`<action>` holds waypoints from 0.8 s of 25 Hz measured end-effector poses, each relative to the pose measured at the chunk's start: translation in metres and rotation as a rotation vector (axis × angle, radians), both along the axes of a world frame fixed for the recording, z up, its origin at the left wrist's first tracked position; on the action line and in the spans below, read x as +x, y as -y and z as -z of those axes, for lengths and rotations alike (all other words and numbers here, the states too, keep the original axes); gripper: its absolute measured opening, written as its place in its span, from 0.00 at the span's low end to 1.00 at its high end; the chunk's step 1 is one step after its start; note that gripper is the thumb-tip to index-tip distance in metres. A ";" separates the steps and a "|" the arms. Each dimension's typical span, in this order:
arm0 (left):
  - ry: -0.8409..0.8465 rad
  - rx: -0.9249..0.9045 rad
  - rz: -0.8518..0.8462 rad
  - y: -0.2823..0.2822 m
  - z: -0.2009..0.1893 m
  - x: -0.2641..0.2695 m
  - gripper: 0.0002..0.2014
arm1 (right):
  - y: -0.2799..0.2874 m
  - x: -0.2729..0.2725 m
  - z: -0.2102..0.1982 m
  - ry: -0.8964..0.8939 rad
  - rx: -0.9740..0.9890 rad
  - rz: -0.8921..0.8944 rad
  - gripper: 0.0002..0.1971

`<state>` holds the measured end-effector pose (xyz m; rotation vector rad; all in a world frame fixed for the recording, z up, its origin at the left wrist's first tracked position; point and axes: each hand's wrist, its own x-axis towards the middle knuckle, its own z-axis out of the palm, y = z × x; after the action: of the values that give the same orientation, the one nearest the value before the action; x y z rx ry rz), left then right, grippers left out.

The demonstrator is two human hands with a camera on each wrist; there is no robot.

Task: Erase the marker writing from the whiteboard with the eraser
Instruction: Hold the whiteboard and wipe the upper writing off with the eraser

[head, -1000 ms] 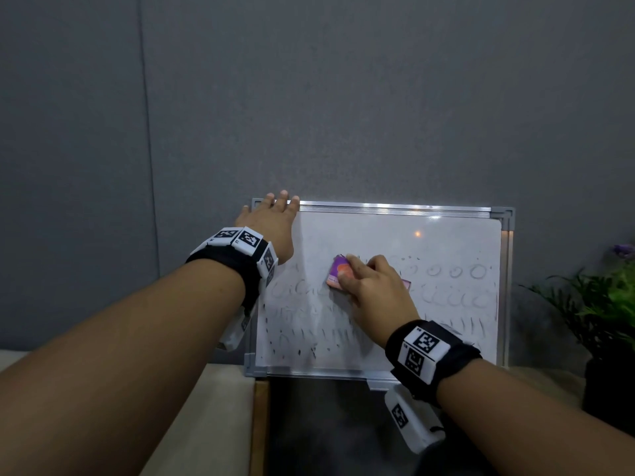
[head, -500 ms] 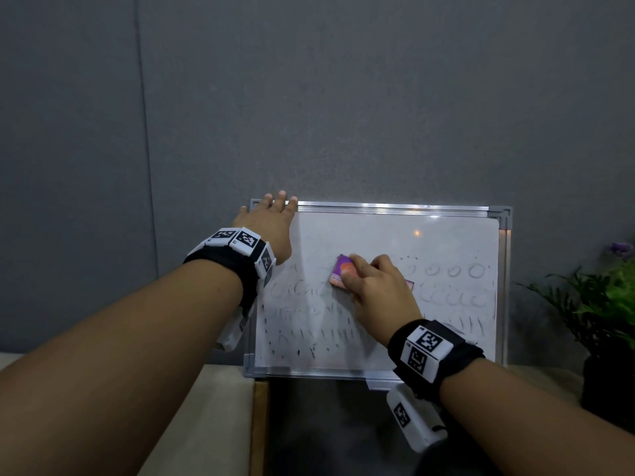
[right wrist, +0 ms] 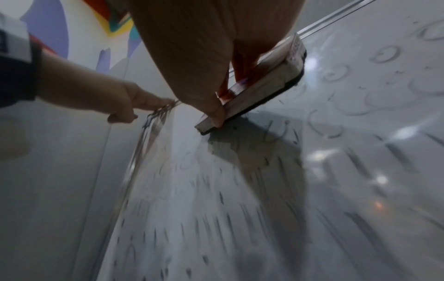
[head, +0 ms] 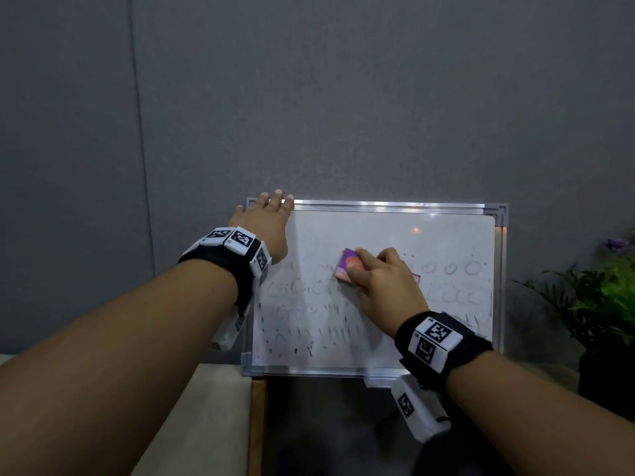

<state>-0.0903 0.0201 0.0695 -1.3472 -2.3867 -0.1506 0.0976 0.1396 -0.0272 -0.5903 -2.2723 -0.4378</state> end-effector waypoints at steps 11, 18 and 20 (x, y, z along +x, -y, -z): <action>-0.033 -0.032 -0.029 0.002 -0.003 0.004 0.43 | -0.002 0.002 0.004 -0.013 0.000 0.021 0.13; -0.050 0.044 0.049 -0.015 0.007 0.027 0.45 | -0.004 0.004 0.004 -0.019 0.040 0.007 0.15; -0.037 0.038 0.075 -0.023 0.007 0.037 0.46 | -0.005 0.011 0.012 0.029 0.037 0.022 0.15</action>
<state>-0.0532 0.0435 0.0622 -1.4100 -2.2927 -0.1898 0.1085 0.1449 -0.0388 -0.5936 -2.2819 -0.5013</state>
